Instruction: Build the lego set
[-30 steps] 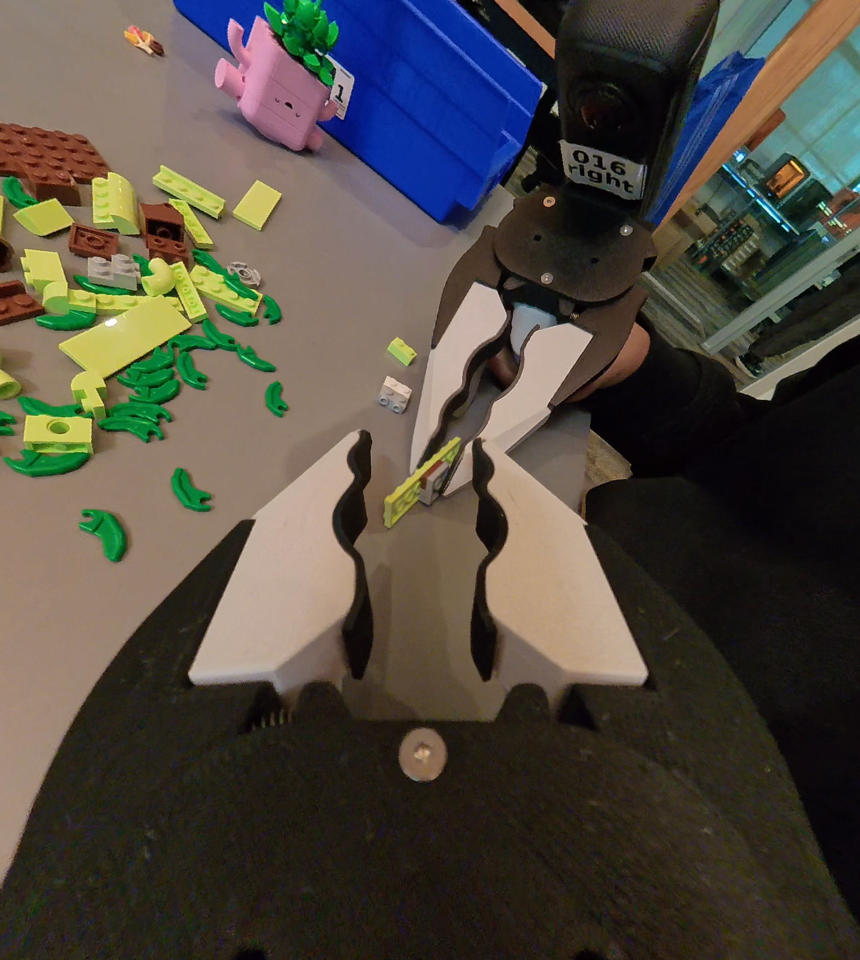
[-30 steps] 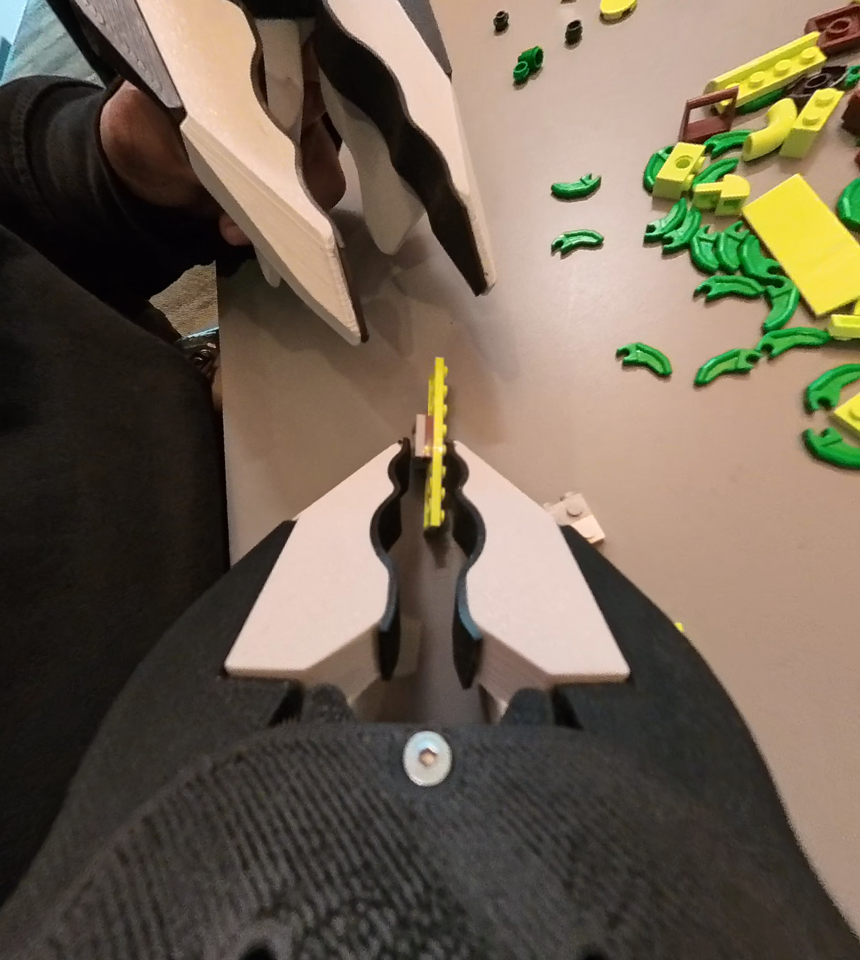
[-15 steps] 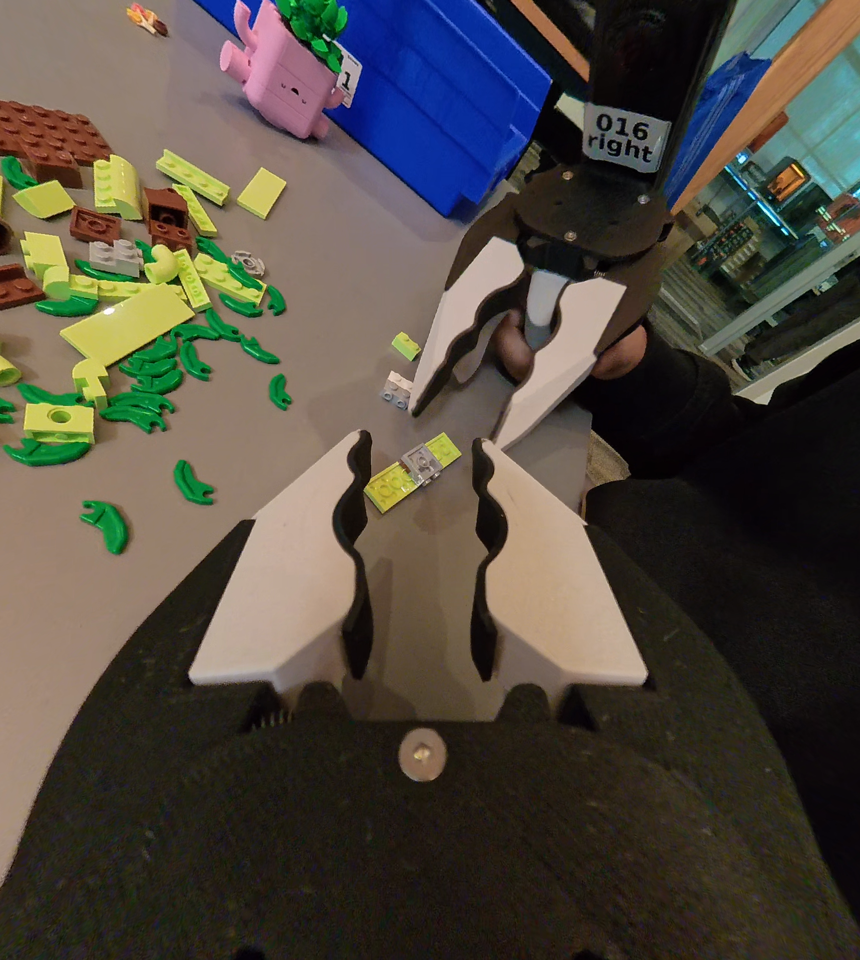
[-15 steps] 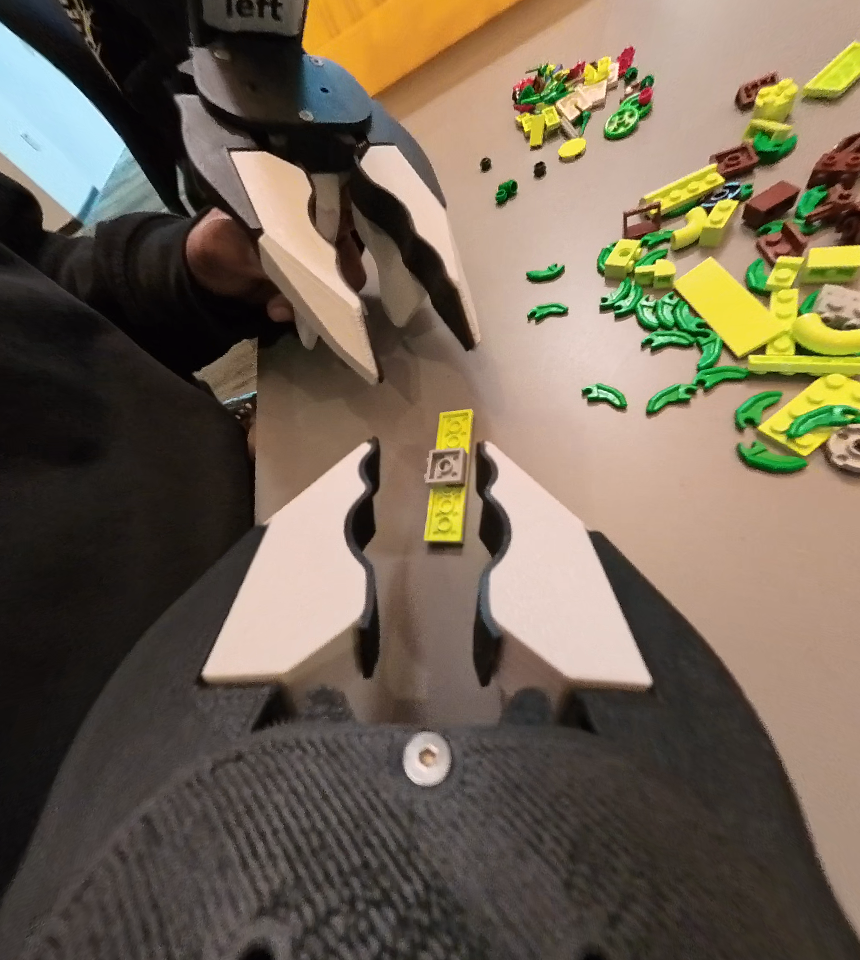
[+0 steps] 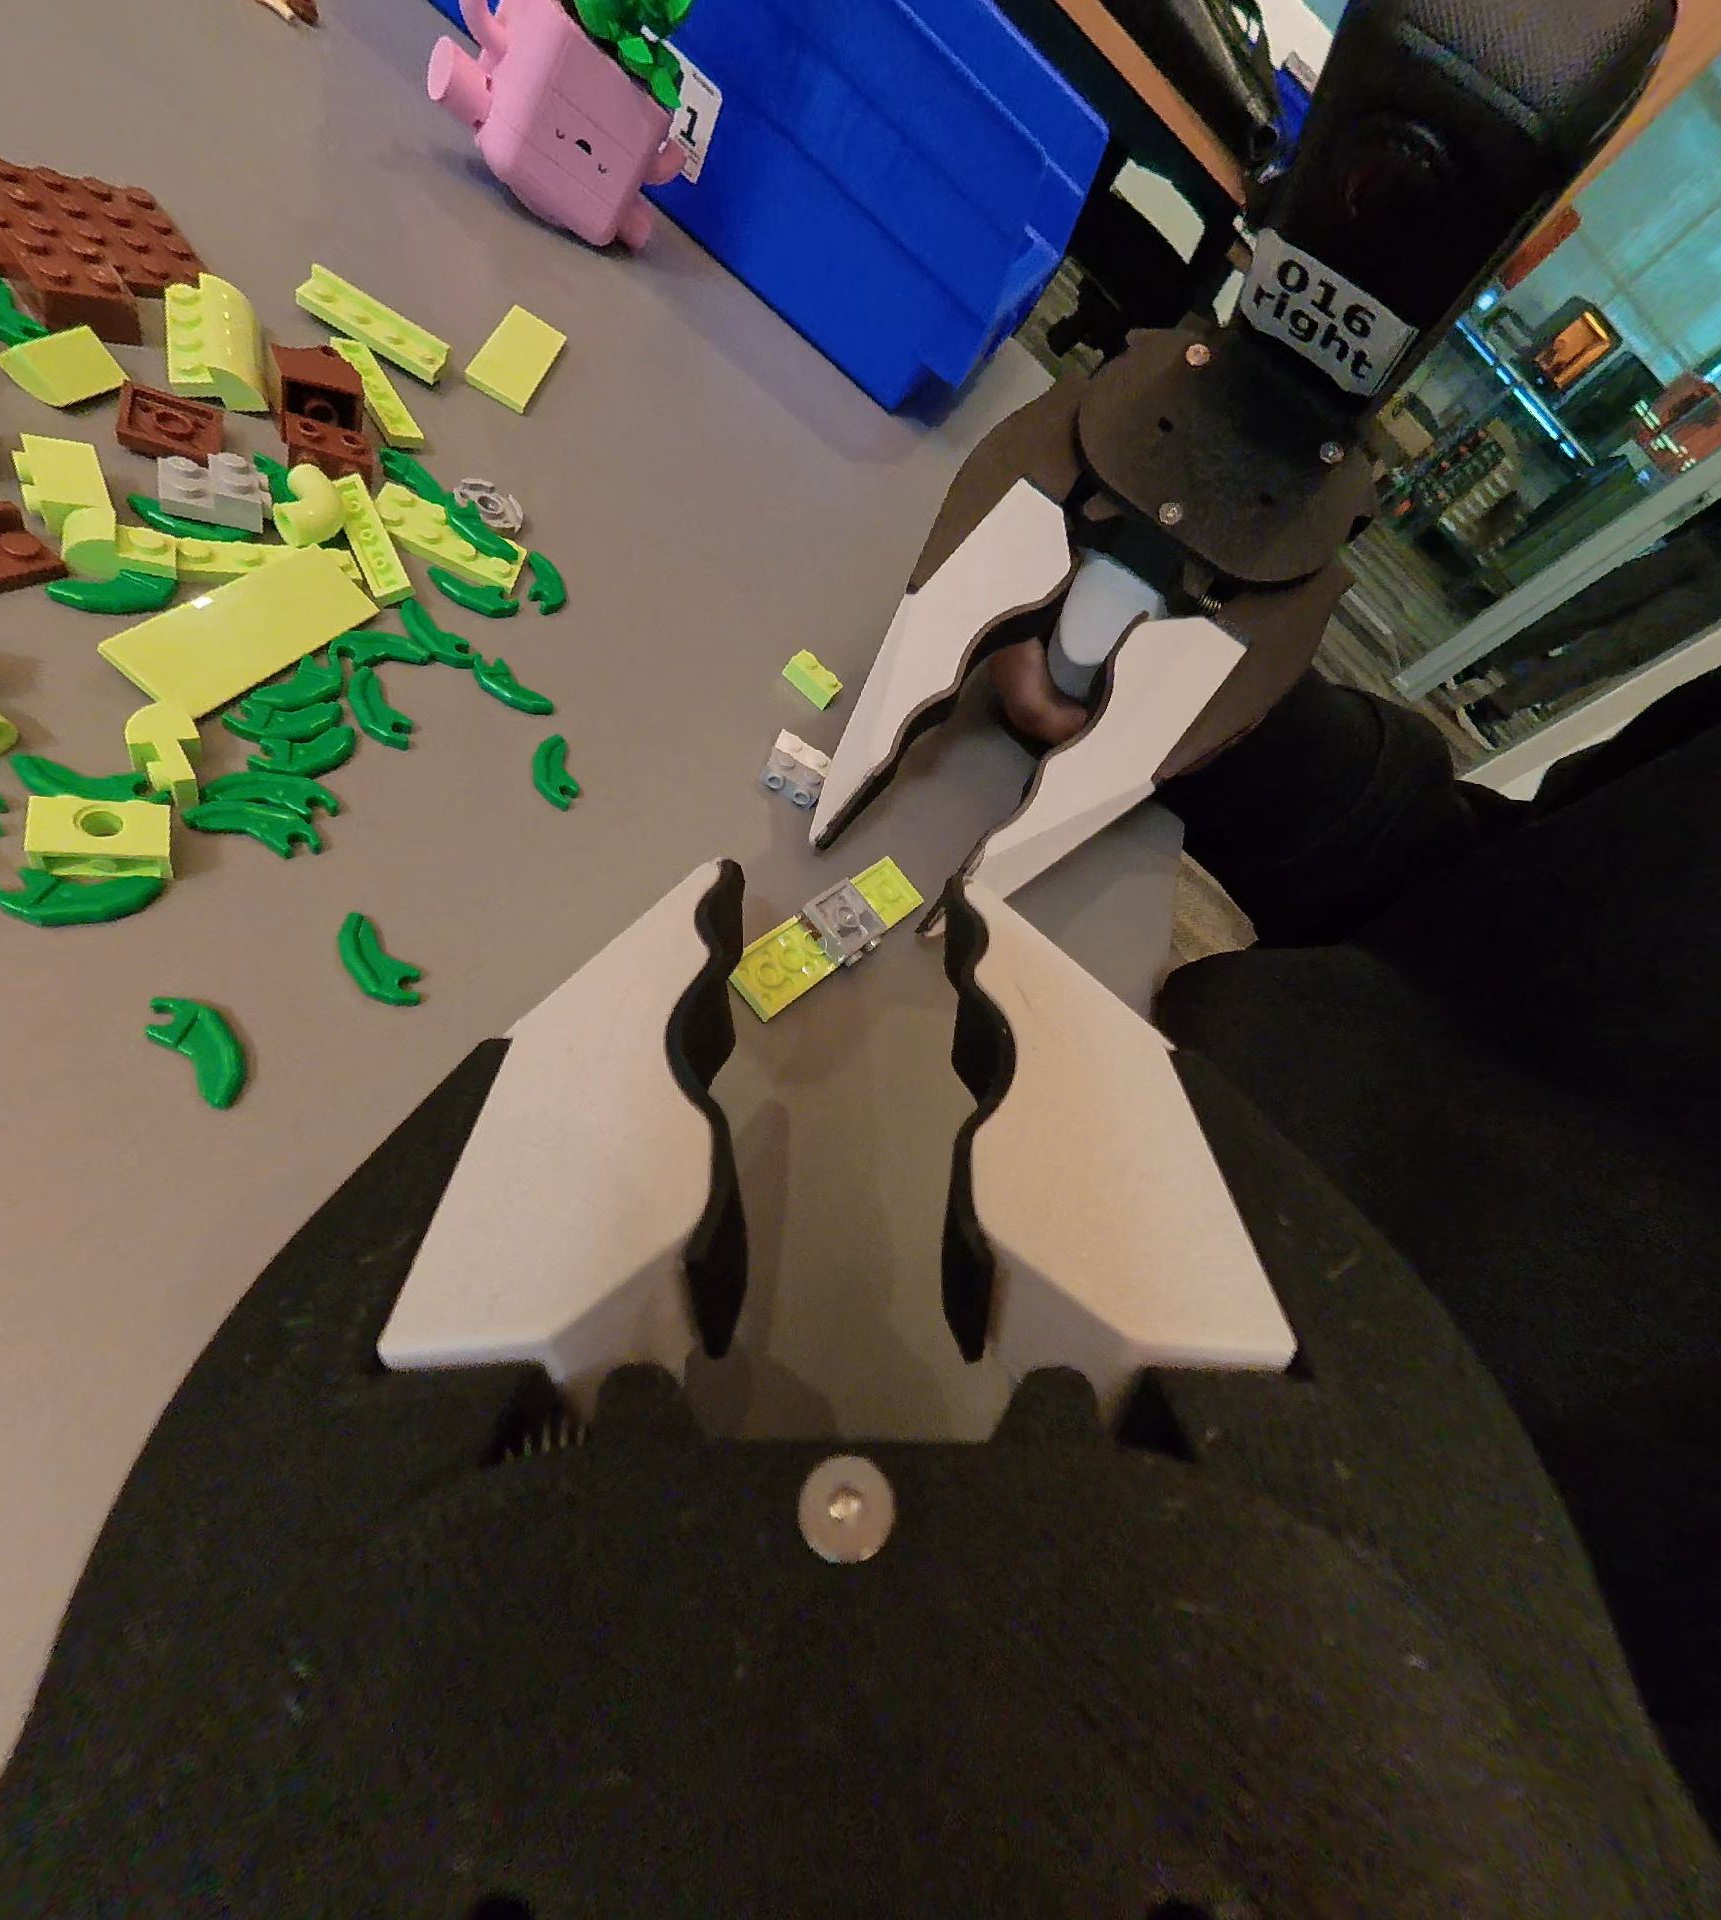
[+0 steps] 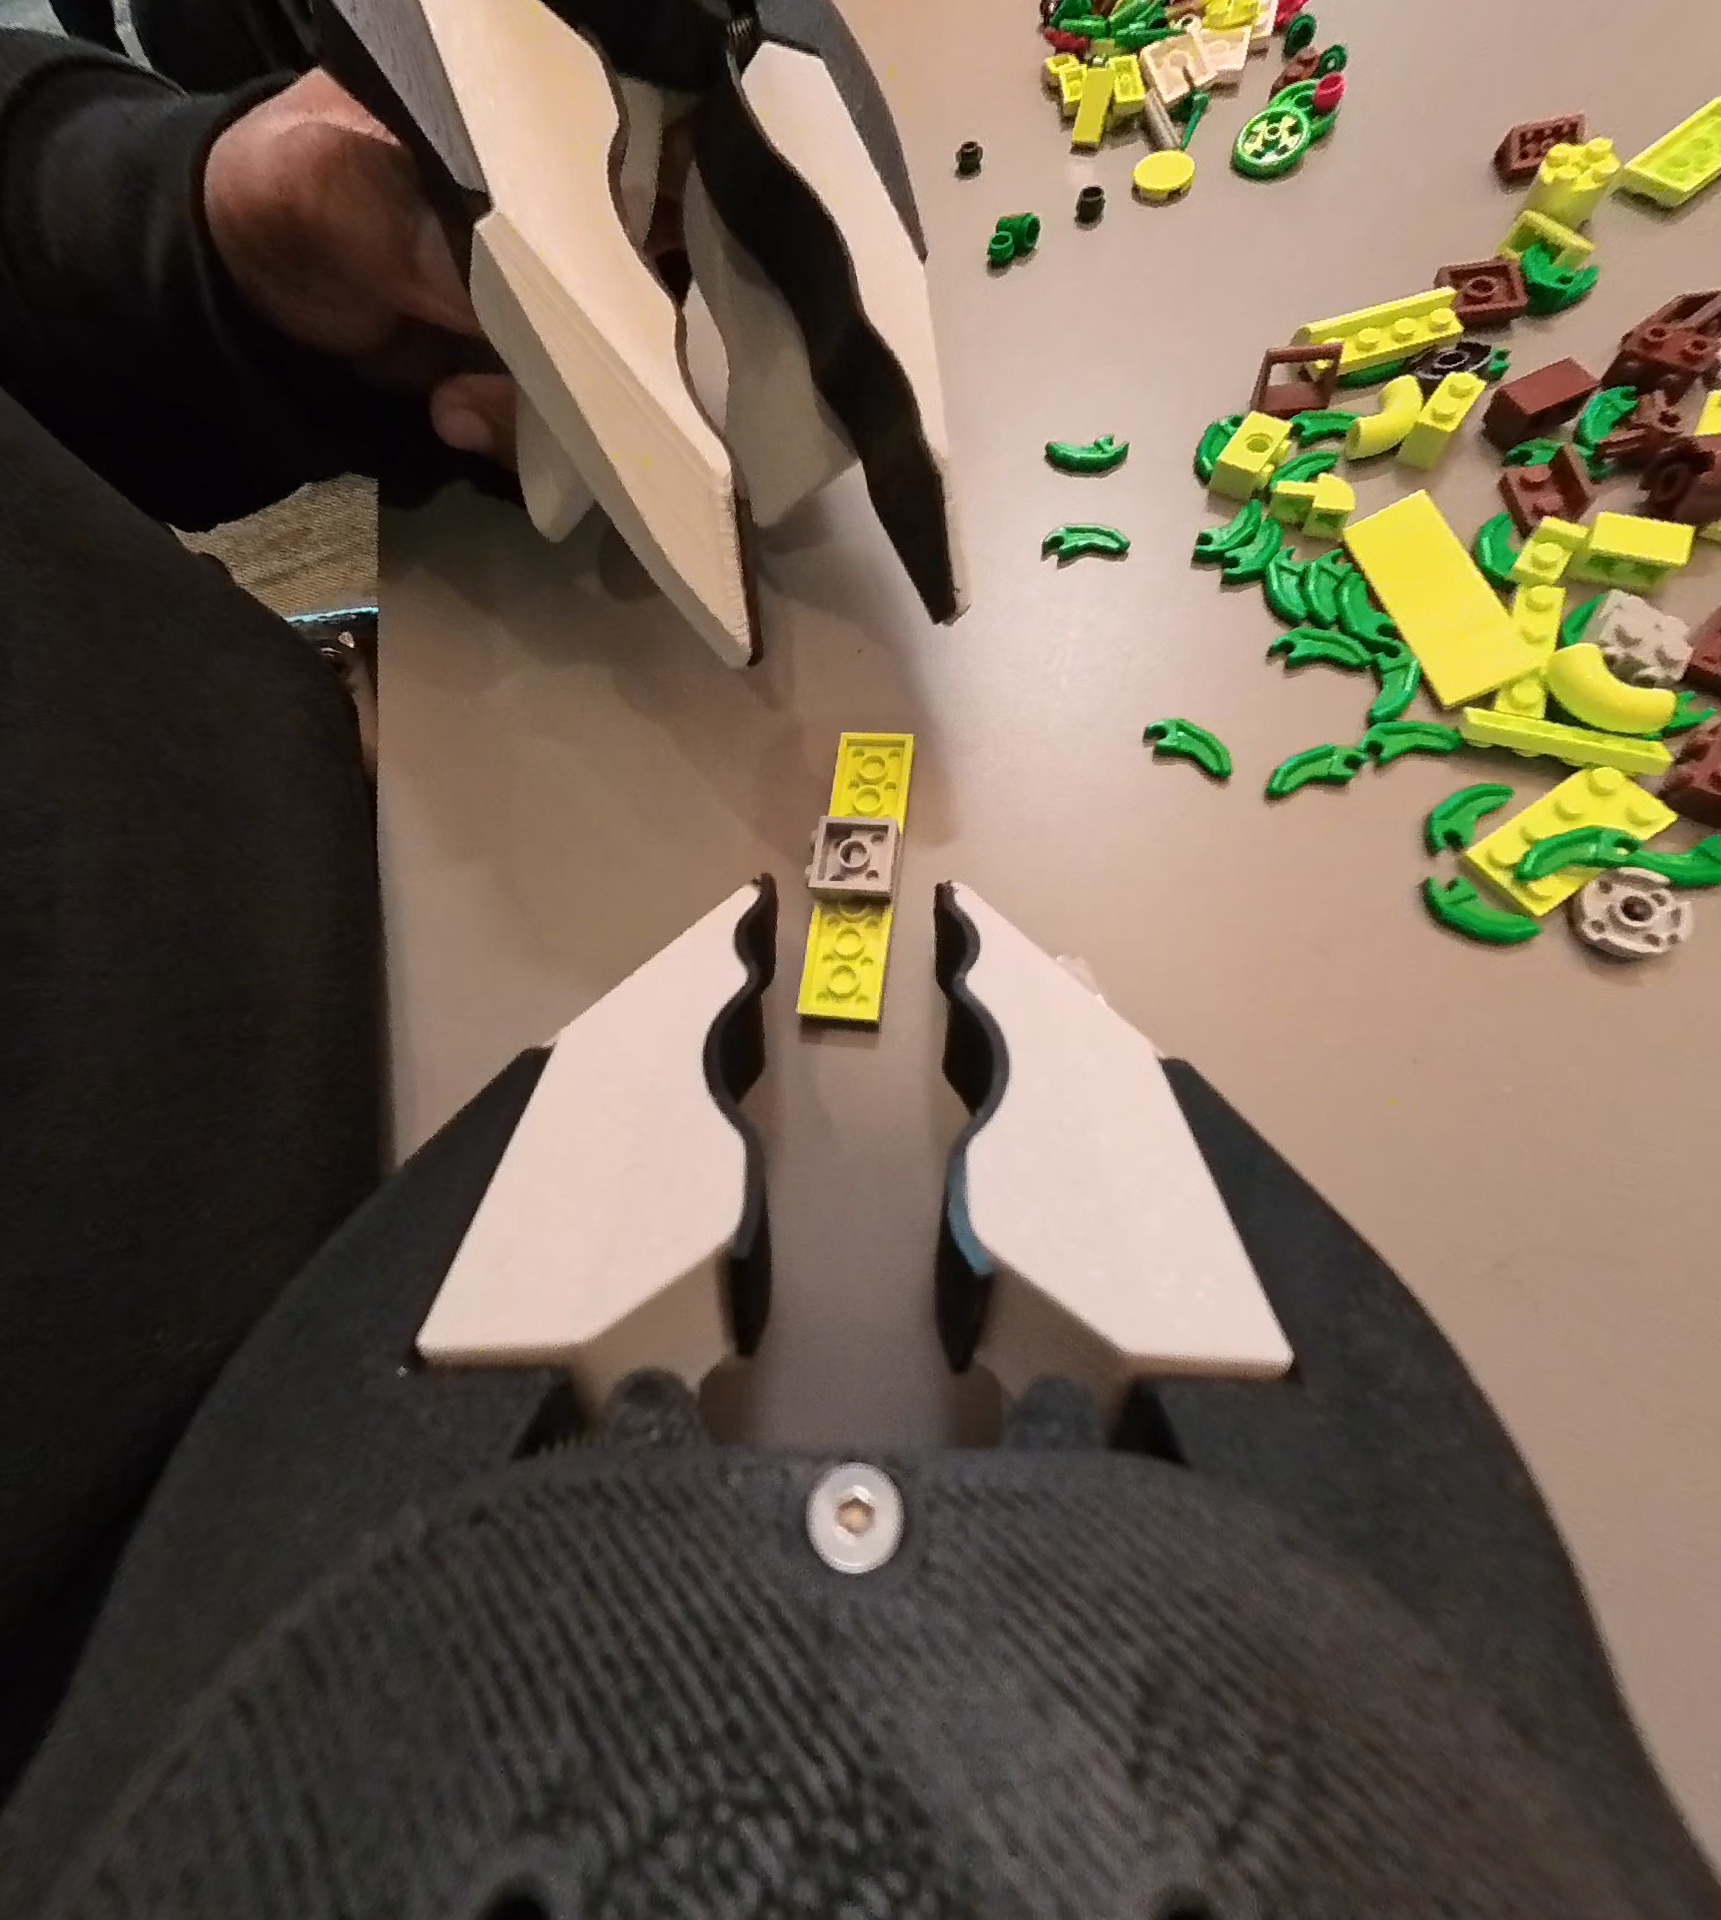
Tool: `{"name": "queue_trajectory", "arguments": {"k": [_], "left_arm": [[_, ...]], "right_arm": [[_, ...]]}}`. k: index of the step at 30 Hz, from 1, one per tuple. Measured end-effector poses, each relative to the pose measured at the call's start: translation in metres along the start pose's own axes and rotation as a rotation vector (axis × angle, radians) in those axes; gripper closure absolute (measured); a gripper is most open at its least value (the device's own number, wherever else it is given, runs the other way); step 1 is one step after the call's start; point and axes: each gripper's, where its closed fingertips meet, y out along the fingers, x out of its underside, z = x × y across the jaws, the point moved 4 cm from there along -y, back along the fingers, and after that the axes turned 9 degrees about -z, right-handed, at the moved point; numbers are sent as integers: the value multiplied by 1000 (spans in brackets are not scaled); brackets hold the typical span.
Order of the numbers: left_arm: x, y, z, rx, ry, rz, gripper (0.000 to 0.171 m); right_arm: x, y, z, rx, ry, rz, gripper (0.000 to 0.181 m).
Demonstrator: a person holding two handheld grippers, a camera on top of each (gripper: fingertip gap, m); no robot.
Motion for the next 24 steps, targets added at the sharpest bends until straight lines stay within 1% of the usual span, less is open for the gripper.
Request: {"name": "queue_trajectory", "arguments": {"k": [7,24], "left_arm": [[0,0,1,-11,12,-3,135],[4,5,5,-48,57,-42,139]], "right_arm": [[1,2,0,7,-5,-16,153],[0,0,1,17,0,-2,153]]}}
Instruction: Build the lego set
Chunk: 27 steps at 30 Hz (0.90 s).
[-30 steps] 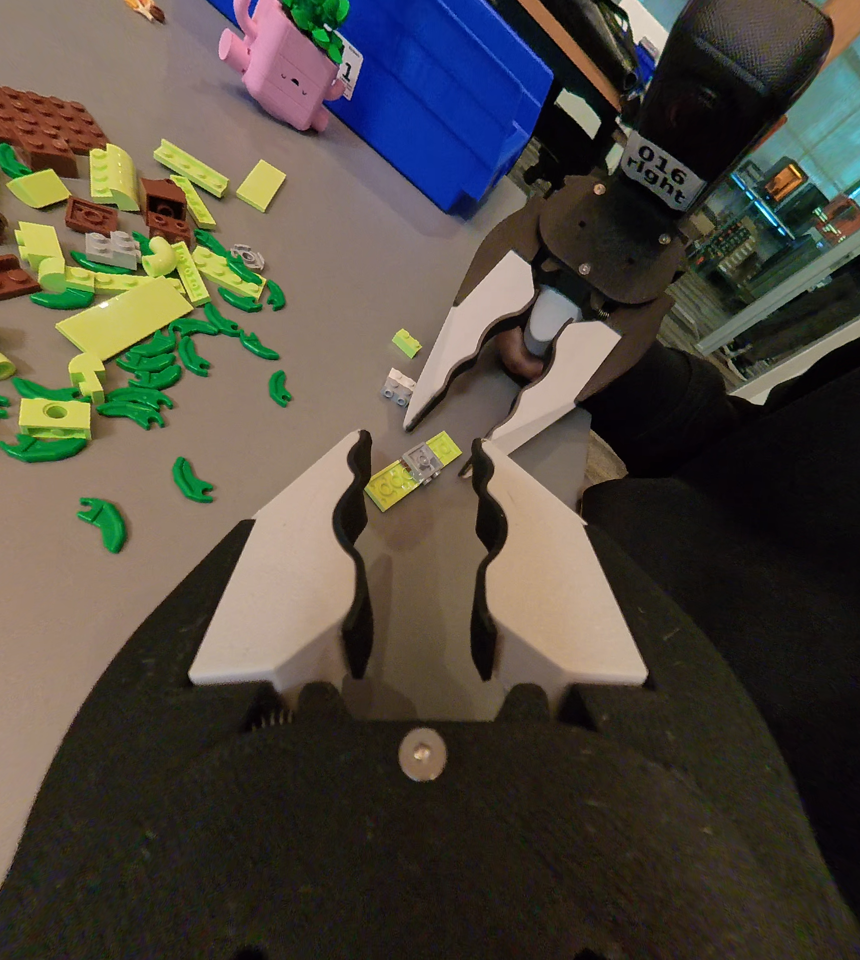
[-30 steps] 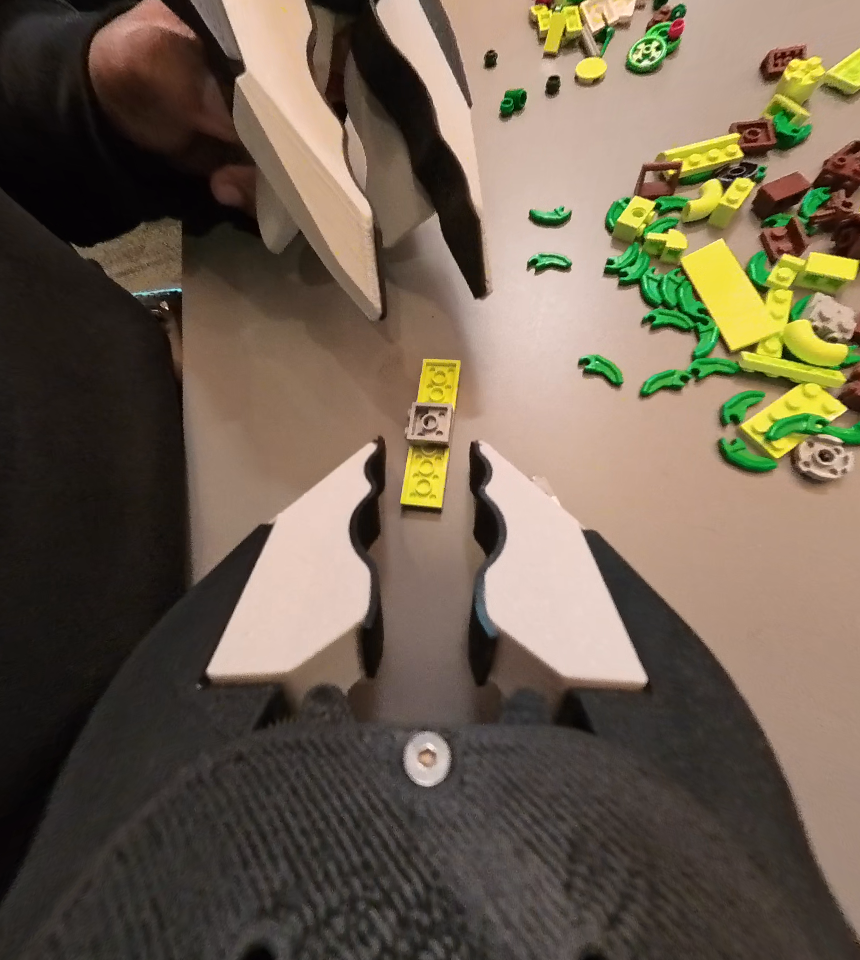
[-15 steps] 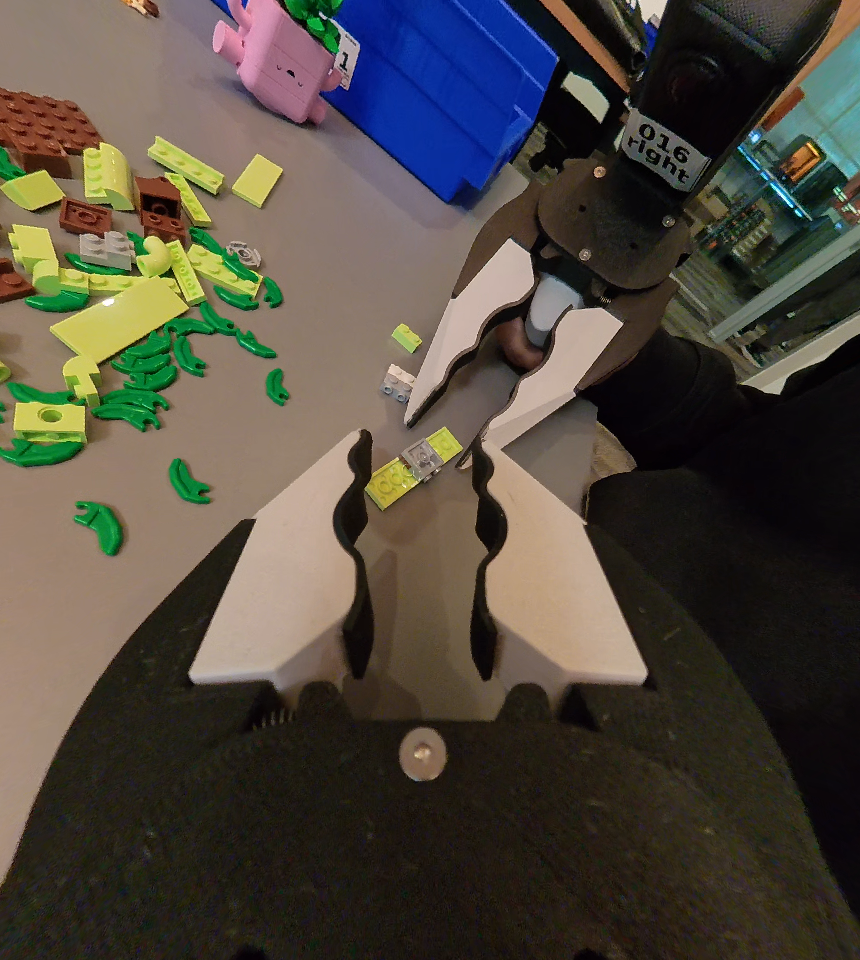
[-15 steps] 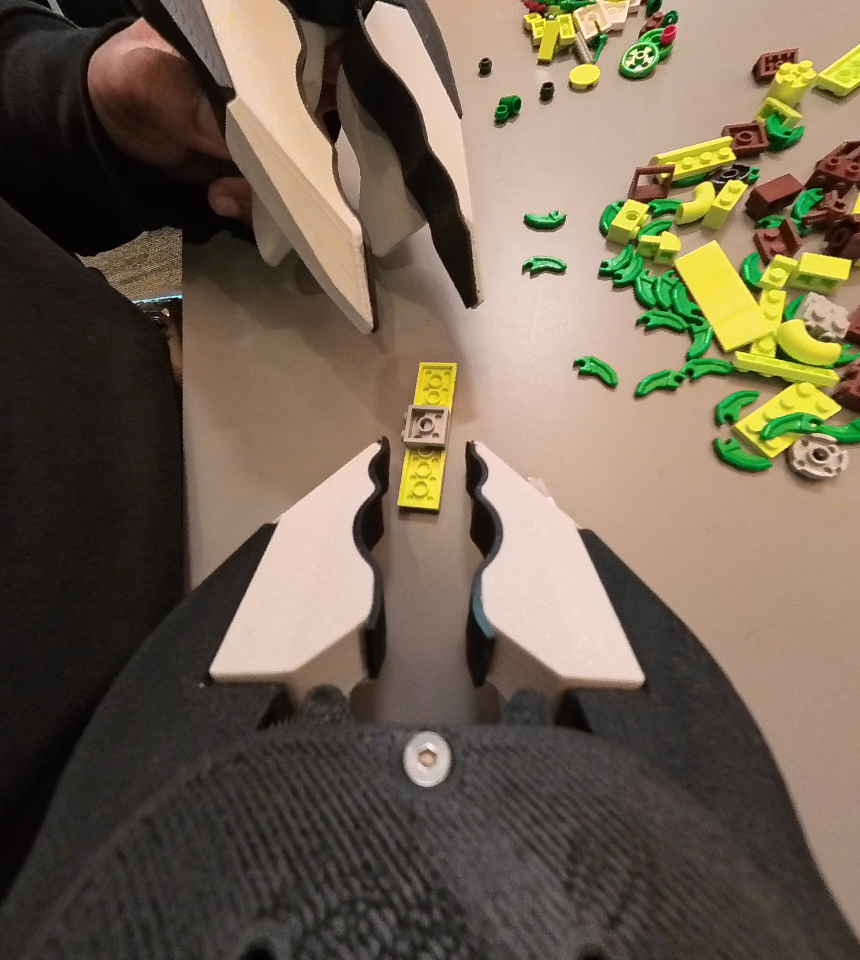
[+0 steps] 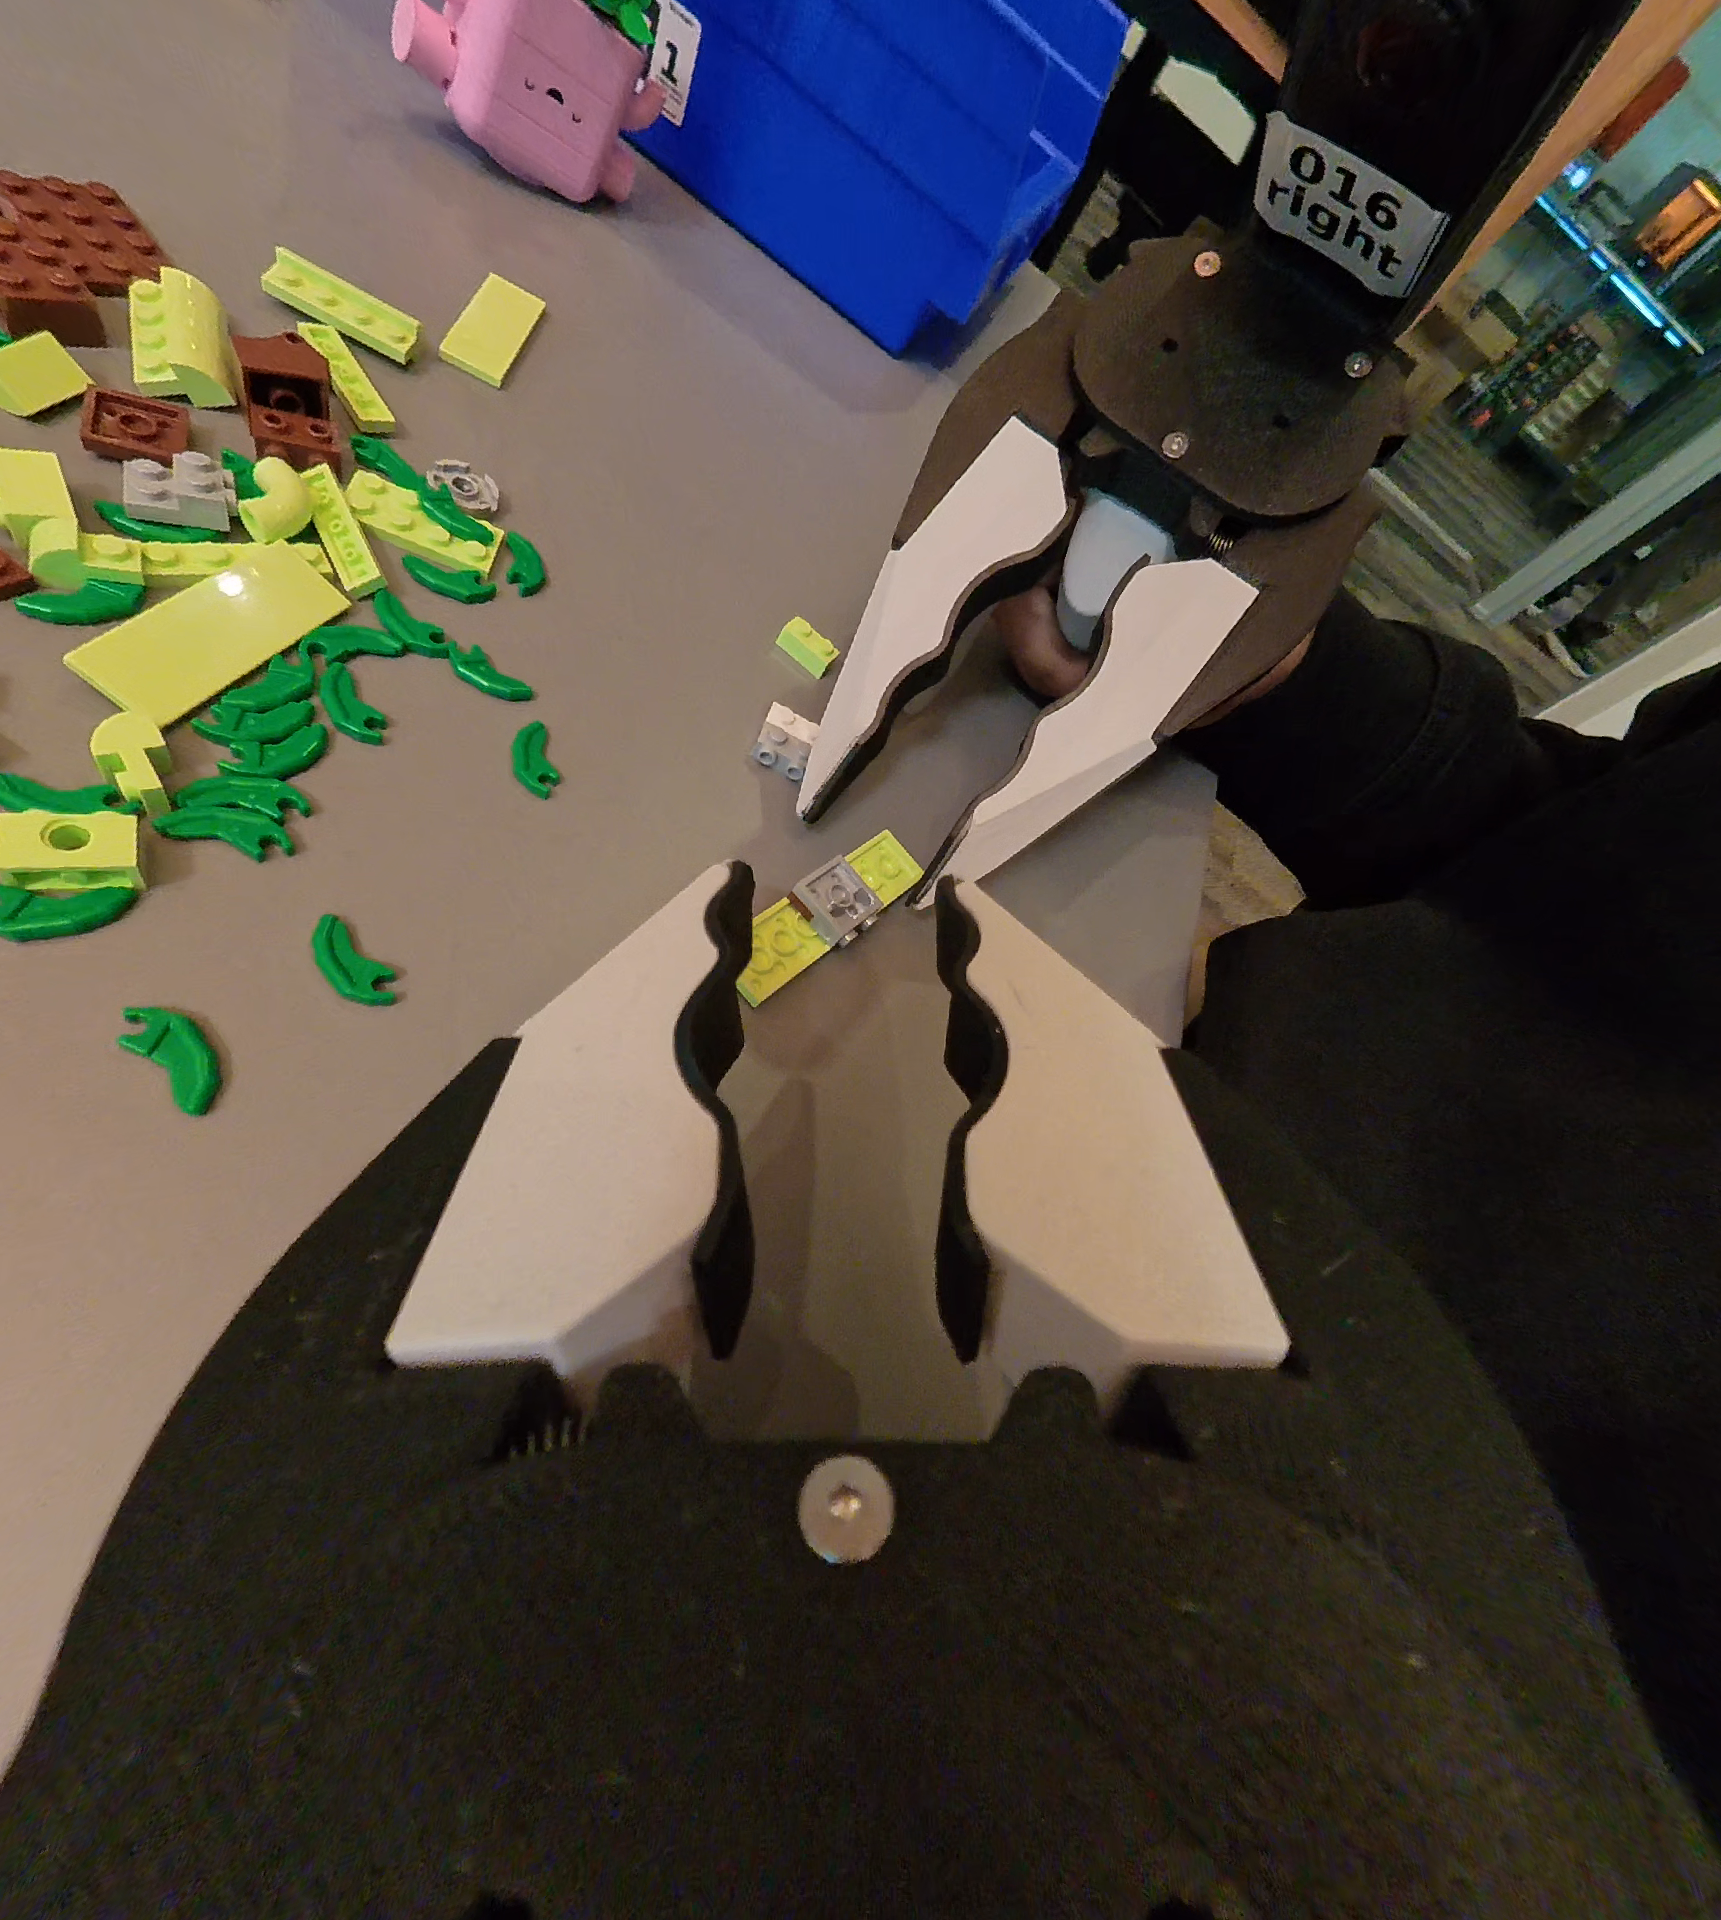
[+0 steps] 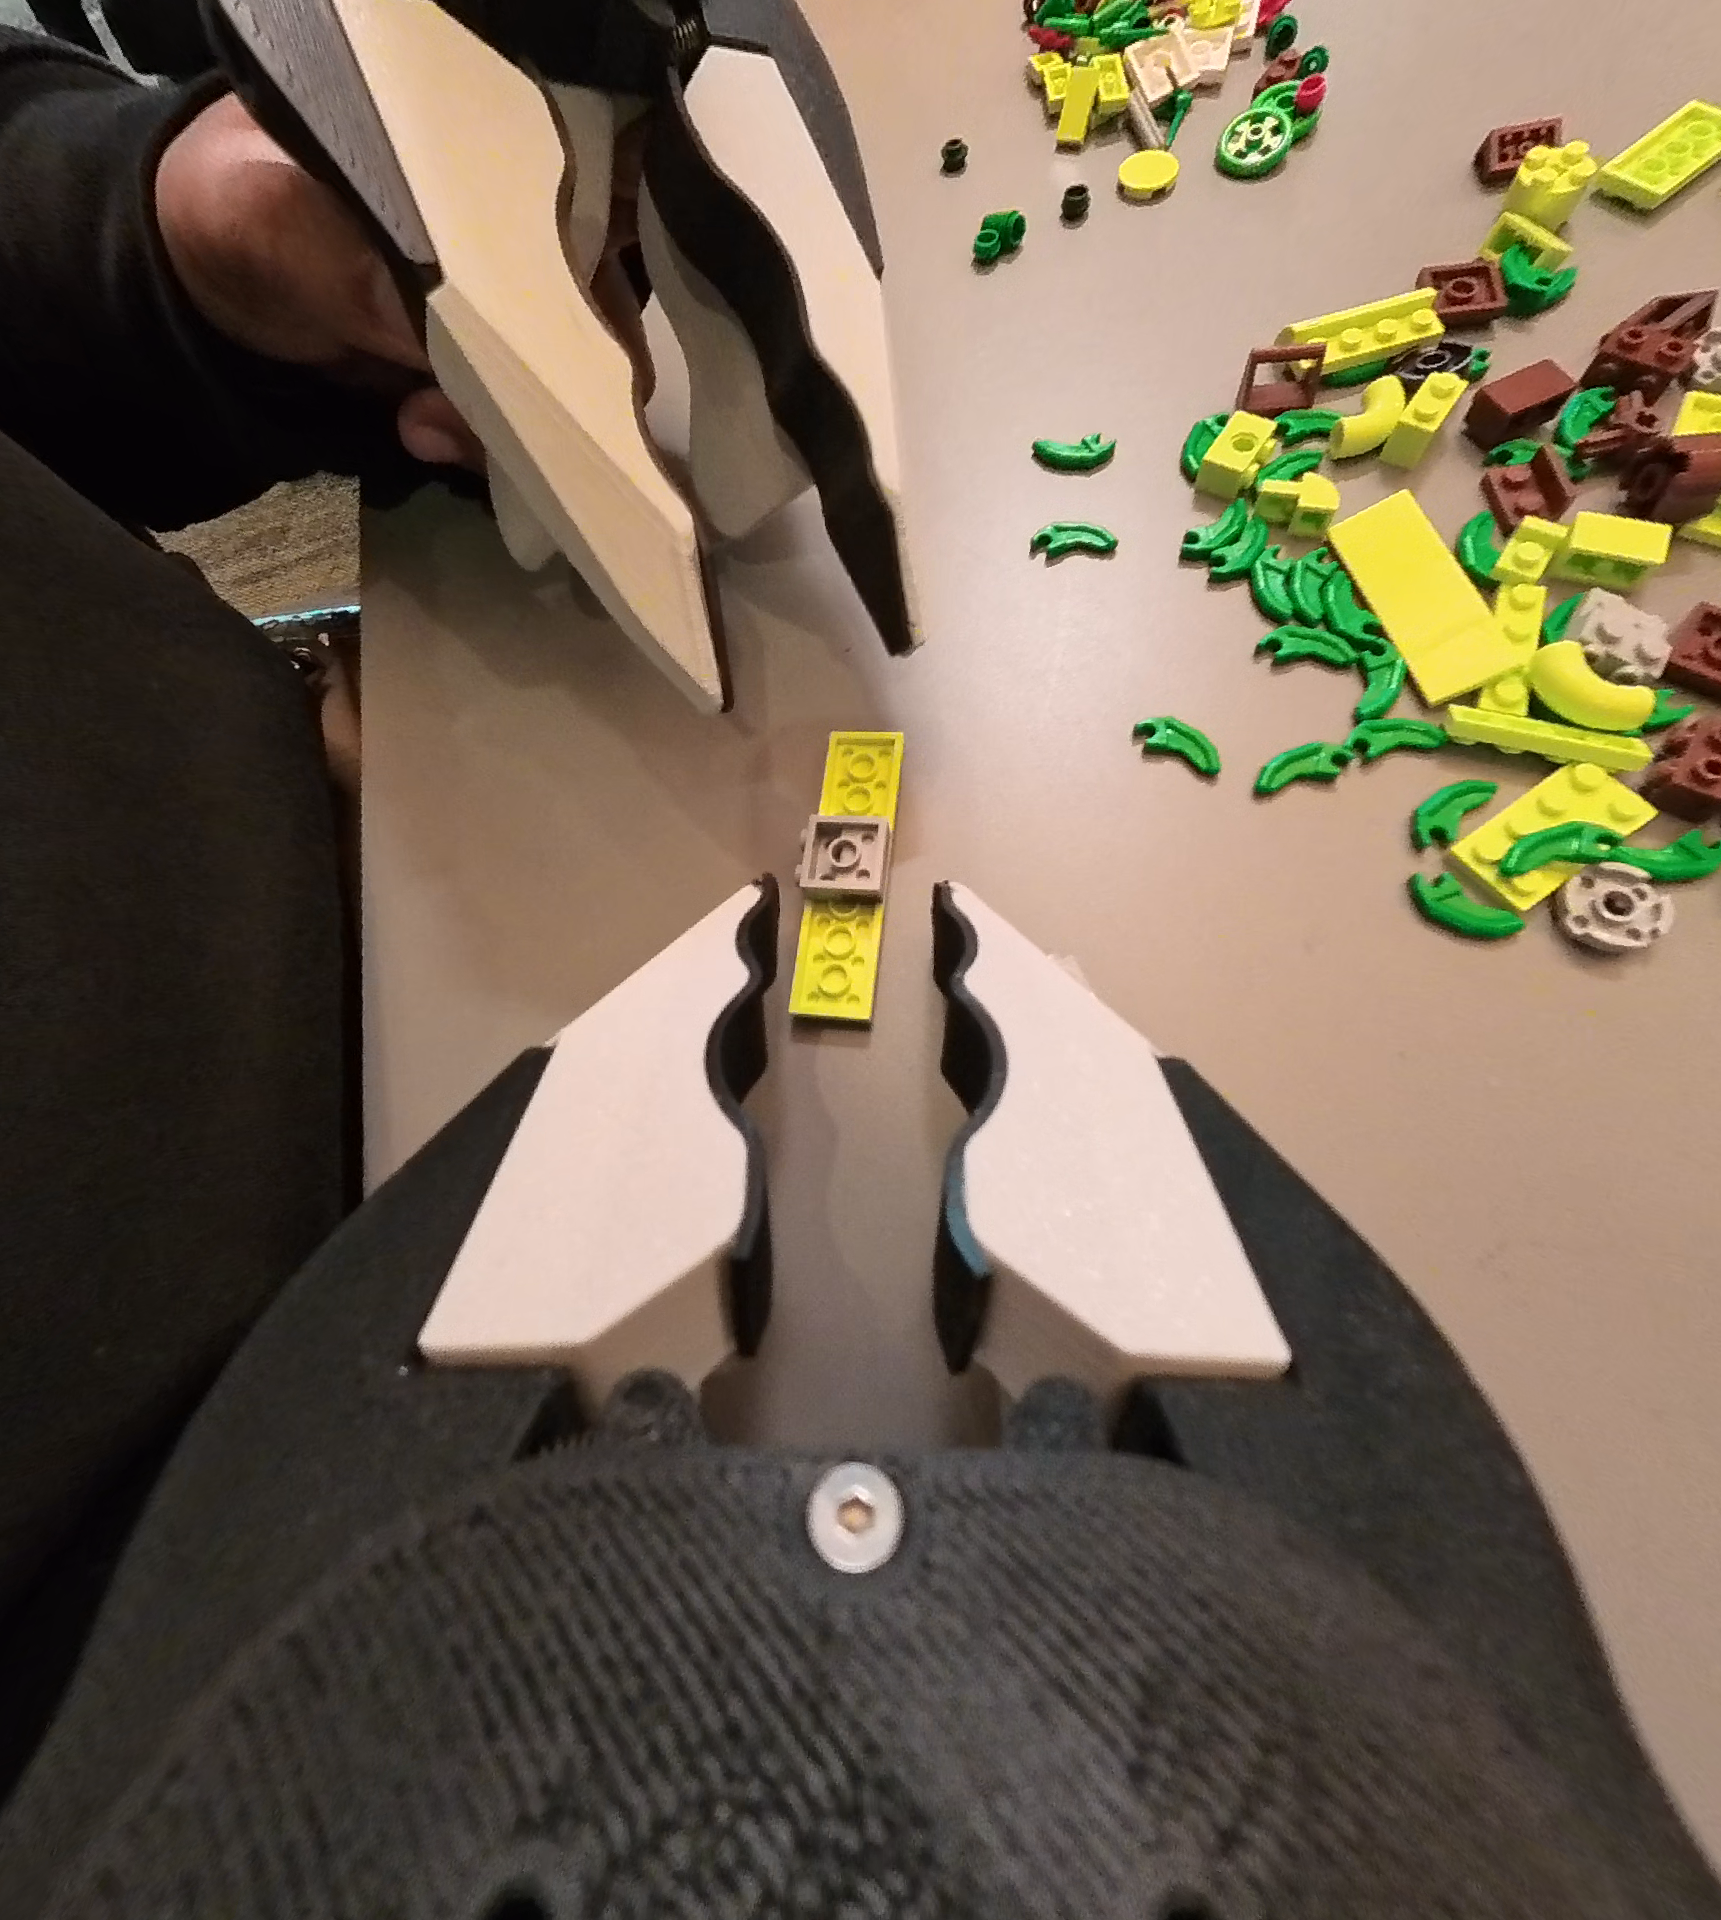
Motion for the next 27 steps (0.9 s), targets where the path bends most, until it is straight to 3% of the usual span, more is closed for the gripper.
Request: {"name": "queue_trajectory", "arguments": {"k": [27], "left_arm": [[8,8,4,-67,50,-76,145]], "right_arm": [[4,-3,0,3,22,-3,152]]}}
